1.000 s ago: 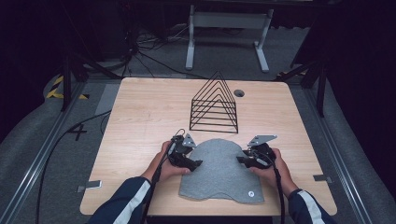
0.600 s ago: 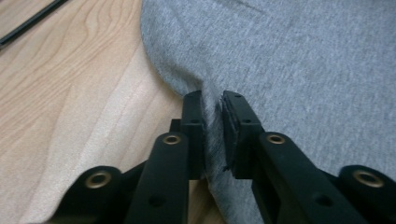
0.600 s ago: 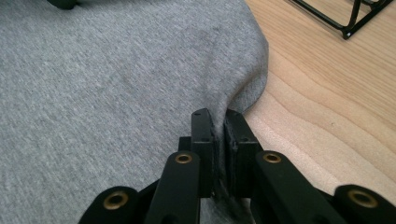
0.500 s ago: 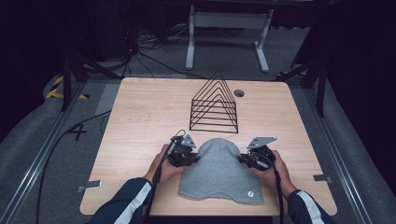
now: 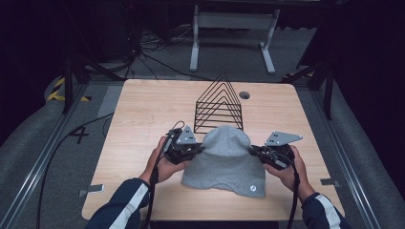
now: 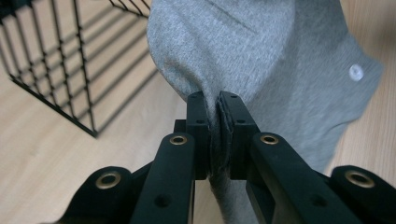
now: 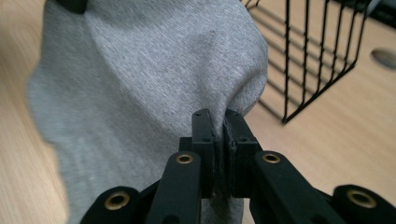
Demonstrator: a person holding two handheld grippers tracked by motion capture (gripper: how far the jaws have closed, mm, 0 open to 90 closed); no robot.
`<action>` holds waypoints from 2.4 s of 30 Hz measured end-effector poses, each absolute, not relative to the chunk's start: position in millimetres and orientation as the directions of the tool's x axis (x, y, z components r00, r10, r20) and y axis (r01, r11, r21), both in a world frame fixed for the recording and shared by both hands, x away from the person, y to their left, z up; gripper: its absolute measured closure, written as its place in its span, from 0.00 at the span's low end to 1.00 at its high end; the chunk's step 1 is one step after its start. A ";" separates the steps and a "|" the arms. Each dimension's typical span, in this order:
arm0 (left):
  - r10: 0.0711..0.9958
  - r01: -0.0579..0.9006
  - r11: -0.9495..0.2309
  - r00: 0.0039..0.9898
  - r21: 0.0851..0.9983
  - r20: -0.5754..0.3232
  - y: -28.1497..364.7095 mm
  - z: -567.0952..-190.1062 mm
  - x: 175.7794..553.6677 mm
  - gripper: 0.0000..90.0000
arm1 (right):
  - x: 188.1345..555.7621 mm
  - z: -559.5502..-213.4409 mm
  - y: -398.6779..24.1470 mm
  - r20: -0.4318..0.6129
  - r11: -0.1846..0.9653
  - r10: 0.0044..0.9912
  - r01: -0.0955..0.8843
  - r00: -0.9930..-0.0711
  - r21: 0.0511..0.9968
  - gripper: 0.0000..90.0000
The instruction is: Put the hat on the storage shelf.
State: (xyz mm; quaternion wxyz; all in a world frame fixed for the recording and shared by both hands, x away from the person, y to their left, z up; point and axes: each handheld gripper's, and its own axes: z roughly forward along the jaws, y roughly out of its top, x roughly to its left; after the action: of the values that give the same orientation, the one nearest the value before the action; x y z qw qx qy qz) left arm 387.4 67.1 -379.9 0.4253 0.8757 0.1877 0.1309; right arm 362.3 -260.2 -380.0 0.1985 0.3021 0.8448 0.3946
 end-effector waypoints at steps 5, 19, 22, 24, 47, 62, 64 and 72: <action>0.442 0.169 -0.567 0.888 0.806 0.126 68.1 -350.0 389.2 0.93 | 362.0 -349.5 -259.7 -0.135 0.495 0.664 0.297 -0.736 0.816 0.94; 0.493 0.036 -0.488 0.836 0.872 0.241 70.3 -242.4 409.3 0.93 | 380.0 -236.6 -262.5 -0.224 0.430 0.695 0.144 -0.684 0.891 0.94; 0.516 0.021 -0.477 0.816 0.879 0.261 72.0 -221.0 417.6 0.93 | 387.2 -217.1 -258.6 -0.240 0.421 0.700 0.117 -0.673 0.900 0.94; 0.530 0.012 -0.465 0.805 0.885 0.268 74.1 -206.8 424.8 0.93 | 393.7 -205.8 -257.0 -0.253 0.411 0.706 0.092 -0.661 0.907 0.94; 0.631 0.103 -0.412 0.749 0.905 0.202 66.2 -204.4 503.7 0.93 | 472.2 -179.0 -241.0 -0.265 0.407 0.775 0.133 -0.574 0.904 0.94; 0.610 0.129 -0.385 0.778 0.914 0.147 70.7 -228.0 510.8 0.93 | 480.5 -203.5 -241.7 -0.230 0.402 0.759 0.160 -0.609 0.902 0.94; 0.605 0.123 -0.373 0.784 0.920 0.141 74.2 -225.7 507.3 0.93 | 477.1 -202.9 -243.0 -0.228 0.399 0.753 0.153 -0.617 0.904 0.94; 0.575 0.084 -0.400 0.798 0.913 0.179 79.7 -219.9 490.3 0.93 | 465.4 -202.0 -241.9 -0.233 0.407 0.737 0.140 -0.635 0.903 0.94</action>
State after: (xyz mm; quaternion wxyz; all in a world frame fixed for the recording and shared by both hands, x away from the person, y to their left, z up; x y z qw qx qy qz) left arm 490.3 79.7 -219.9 0.5077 0.8008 0.2058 0.2420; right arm 465.4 -241.9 -202.0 0.3202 0.2829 0.7751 0.4655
